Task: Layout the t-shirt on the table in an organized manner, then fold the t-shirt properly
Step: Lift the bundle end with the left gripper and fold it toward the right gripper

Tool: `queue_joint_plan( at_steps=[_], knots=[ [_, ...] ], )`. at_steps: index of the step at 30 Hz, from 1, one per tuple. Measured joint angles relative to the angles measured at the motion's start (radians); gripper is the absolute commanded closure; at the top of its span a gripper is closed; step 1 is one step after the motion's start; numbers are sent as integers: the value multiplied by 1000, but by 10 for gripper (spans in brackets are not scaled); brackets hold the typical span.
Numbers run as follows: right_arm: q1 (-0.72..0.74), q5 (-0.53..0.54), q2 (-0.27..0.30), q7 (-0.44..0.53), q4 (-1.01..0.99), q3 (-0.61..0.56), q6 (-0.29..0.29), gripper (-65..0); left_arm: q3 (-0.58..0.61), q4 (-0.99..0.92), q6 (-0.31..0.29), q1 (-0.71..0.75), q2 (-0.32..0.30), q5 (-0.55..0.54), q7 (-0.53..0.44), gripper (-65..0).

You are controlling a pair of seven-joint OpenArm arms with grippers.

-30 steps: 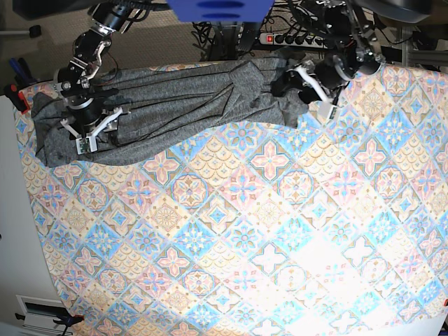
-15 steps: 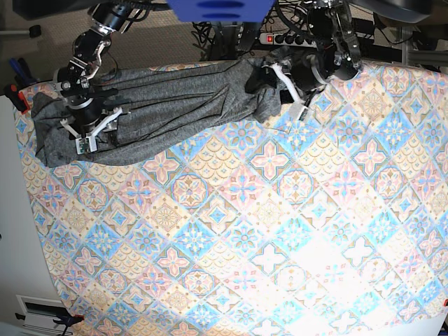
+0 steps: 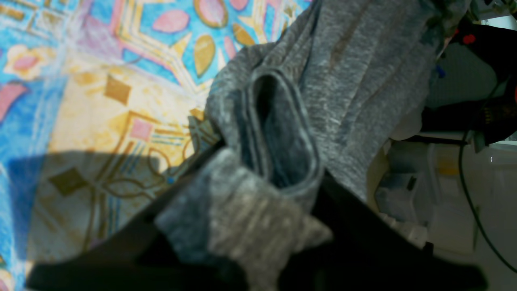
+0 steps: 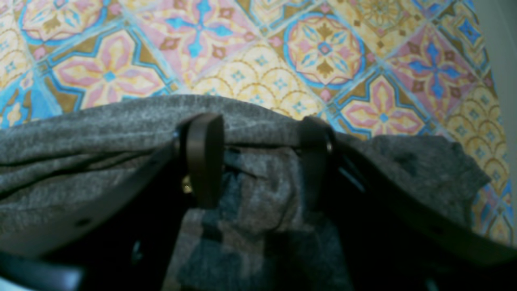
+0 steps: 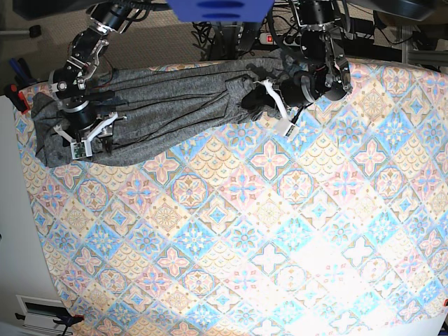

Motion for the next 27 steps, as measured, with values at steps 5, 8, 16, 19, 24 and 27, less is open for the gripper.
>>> queue_joint_plan(
  at_steps=[5, 8, 16, 19, 24, 27],
  knots=[
    [0, 0, 0, 0, 2, 0, 0, -289, -50, 124, 28, -38, 28, 85, 183, 0],
    [0, -2, 0, -1, 2, 0, 0, -289, -132, 176, 31, -79, 42, 119, 285, 0],
    [3, -2, 0, 0, 4, 1, 0, -289, -181, 14, 31, -305, -32, 148, 314, 0],
    [2, -3, 0, 0, 4, 1, 0, -289, -181, -79, 31, -373, -59, 147, 308, 0],
    [5, 0, -2, 0, 4, 44, 5, -289, -182, -130, 31, -452, -116, 146, 229, 0],
    [6, -4, 1, -4, 4, 66, -3, -289, -179, -201, 31, -511, -165, 150, 203, 0]
  ],
)
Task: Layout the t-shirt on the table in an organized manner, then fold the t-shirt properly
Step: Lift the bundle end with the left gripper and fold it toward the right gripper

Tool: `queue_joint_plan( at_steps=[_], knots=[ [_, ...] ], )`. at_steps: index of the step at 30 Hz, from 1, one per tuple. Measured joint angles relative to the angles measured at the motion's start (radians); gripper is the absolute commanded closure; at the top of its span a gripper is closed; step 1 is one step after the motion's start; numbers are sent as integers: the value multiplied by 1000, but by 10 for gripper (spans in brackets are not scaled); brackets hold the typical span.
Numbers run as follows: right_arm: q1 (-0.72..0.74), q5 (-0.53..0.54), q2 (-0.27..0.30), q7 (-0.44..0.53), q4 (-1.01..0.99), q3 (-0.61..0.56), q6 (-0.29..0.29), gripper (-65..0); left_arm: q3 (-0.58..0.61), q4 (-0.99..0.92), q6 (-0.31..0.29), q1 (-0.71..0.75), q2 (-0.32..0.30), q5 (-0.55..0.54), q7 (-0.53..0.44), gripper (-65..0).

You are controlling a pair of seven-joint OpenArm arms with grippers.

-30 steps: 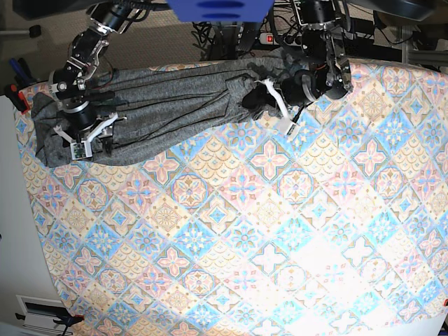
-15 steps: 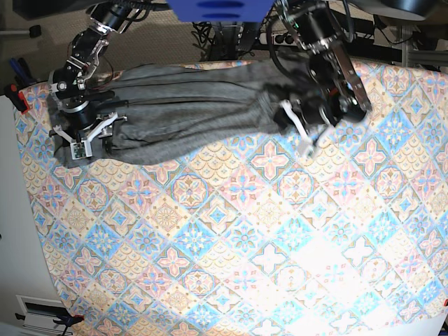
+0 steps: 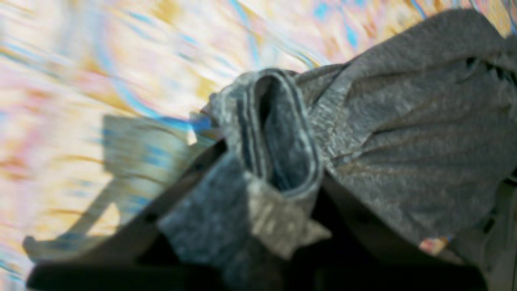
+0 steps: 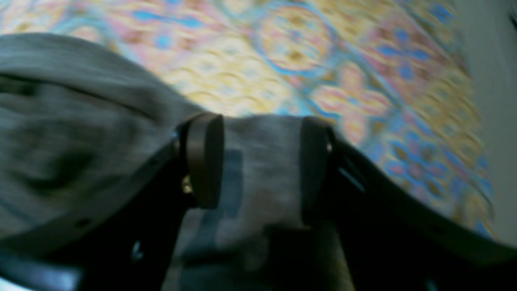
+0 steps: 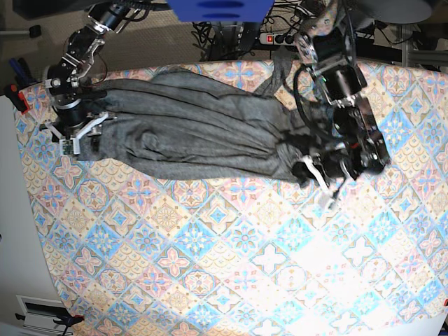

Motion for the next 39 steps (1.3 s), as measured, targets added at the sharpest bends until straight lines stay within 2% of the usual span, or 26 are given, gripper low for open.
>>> queue_joint_plan(
  at_steps=[5, 9, 15, 18, 23, 26, 31, 34, 39],
  knots=[
    [2, 4, -4, 1, 0, -3, 4, -289, 4, -73, 0, -81, -50, 0, -12, 0],
    [2, 4, -19, 5, 0, 20, 0, -289, 54, 14, 5, -66, -45, 5, 77, 0],
    [6, 5, -28, 2, 0, 15, 7, -289, 171, 348, -4, 81, 69, -11, 109, 0],
    [2, 0, -26, 3, 0, 16, 3, -289, 198, 424, 61, 108, 113, -10, 144, 0],
    [2, 5, -28, 5, 0, 18, 5, -289, 209, 560, 110, 175, 201, -8, 144, 0],
    [-1, 3, -26, 4, 0, 18, 4, -289, 225, 600, 179, 195, 245, 1, 143, 0],
    [-1, 4, -27, 4, -1, 18, 4, -289, 381, 601, 258, 206, 243, 0, 131, 0],
    [3, 3, -34, 4, -2, 55, 3, -289, 472, 599, 351, 222, 242, 3, -8, 0],
    [3, 3, -47, 3, -4, 102, 1, -289, 694, 463, 442, 203, 240, 2, -76, 0]
  ],
)
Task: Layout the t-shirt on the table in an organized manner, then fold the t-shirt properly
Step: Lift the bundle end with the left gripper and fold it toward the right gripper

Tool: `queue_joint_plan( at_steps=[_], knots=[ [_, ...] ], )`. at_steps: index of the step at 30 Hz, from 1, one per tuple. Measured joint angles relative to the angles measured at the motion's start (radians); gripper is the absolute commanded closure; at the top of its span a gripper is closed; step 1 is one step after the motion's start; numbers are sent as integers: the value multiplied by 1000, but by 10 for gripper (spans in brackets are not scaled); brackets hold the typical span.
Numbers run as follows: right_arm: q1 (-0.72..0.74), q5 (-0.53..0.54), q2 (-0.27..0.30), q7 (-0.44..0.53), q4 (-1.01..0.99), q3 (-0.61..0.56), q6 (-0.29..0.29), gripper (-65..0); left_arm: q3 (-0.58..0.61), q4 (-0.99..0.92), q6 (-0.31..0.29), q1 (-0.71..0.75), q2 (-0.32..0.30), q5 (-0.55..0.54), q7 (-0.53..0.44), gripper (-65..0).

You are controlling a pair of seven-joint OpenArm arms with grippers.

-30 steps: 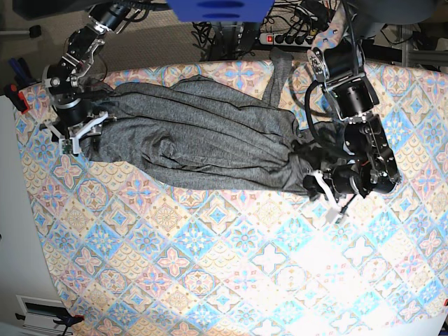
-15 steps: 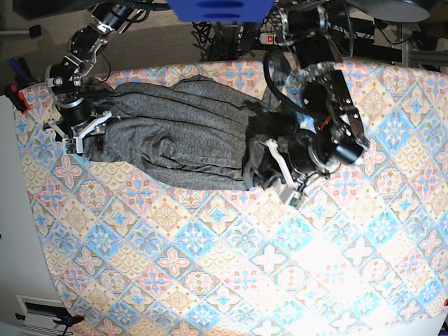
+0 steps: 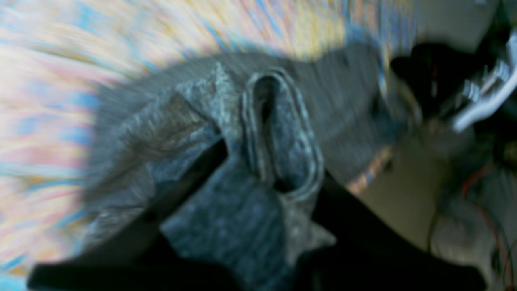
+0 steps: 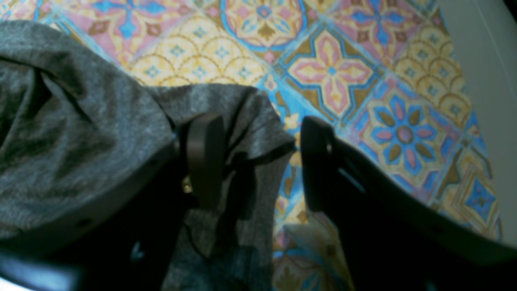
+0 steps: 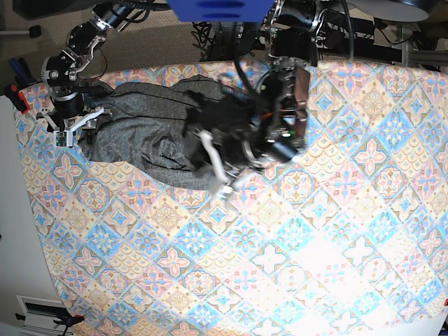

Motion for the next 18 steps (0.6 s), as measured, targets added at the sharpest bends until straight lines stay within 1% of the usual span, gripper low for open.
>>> queue_joint_plan(
  at_steps=[2, 3, 6, 8, 11, 12, 14, 16, 17, 18],
  knots=[
    [1, 1, 1, 1, 0, 0, 0, -289, 61, -42, 32, 0, 0, -3, -90, 0],
    [2, 1, 1, 1, 0, 1, 0, -289, 84, -60, 45, -1, 0, -4, -120, 0],
    [5, 1, 0, 1, 0, 28, 3, -289, 147, -95, 90, -3, -3, 0, -137, 0],
    [2, 0, 1, 0, 0, 33, -1, -289, 176, -120, 97, -9, -3, -5, -137, 0],
    [3, 1, 1, 1, 0, 34, 0, -289, 185, -164, 97, -34, -3, -5, -136, 0],
    [3, 1, 1, 1, 0, 34, 0, -289, 185, -171, 97, -37, -3, -5, -140, -44],
    [3, 1, 0, 1, 0, 34, 0, -289, 182, -171, 101, -37, -6, -2, -143, -170],
    [3, 1, 0, 1, 0, 34, 0, -289, 182, -171, 101, -35, -6, -7, -143, -276],
    [3, 1, -1, 1, 0, 34, 0, -289, 184, -171, 97, -35, -6, -6, -139, -316],
    [3, 1, 0, 1, 0, 34, 0, -289, 203, -171, 99, -37, -9, -4, -141, -342]
  ],
)
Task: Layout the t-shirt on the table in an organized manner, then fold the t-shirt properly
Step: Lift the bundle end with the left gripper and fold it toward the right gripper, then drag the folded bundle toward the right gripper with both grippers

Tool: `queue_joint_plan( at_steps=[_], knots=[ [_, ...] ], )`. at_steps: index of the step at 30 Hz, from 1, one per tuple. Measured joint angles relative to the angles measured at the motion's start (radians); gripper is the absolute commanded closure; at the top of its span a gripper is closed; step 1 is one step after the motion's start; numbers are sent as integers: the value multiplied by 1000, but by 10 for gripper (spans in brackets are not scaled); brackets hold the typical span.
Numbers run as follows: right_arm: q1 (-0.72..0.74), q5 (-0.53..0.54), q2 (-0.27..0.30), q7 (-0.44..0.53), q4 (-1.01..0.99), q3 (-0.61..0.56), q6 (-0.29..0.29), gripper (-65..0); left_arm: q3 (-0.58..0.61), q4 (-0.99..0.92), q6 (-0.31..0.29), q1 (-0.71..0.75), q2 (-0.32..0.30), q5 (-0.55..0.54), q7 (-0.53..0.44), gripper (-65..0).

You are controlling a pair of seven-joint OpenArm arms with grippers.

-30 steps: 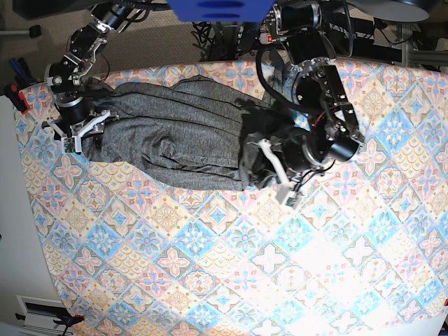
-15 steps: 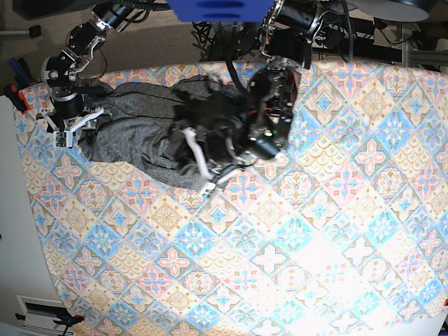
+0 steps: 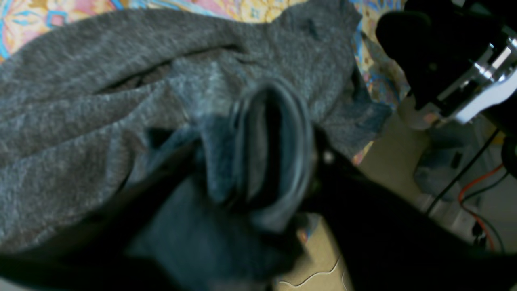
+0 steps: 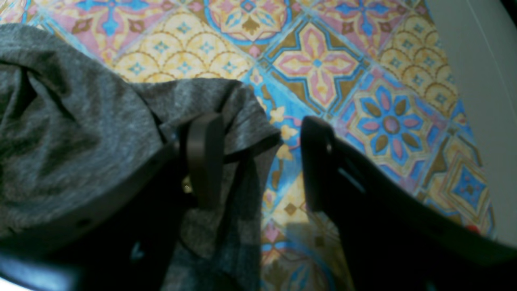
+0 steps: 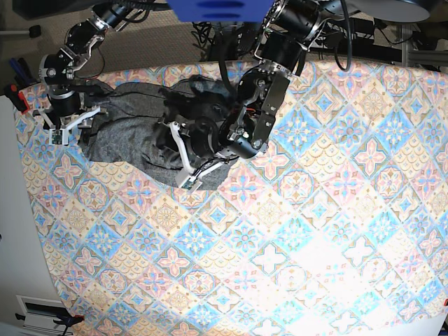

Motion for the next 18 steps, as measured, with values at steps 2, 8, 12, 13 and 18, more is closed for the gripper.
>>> queue_joint_plan(
  at_steps=[2, 8, 12, 13, 18],
  knots=[
    [0, 0, 2, 0, 0, 0, 0, -289, 68, 0, 1, -17, -4, 1, 2, -351],
    [0, 0, 1, 0, 0, 0, 2, -289, 196, 10, -6, -45, 8, -18, -5, -348],
    [0, 0, -1, 0, 0, 2, 3, -289, 189, 111, -2, -42, -3, -10, -102, -310],
    [3, 1, -4, 0, 0, 14, 9, -289, 175, 143, -3, -40, -15, -20, -127, -296],
    [22, -2, -15, -4, 3, 138, -8, -289, 69, 313, 0, 7, -159, -16, -125, -227]
  ],
)
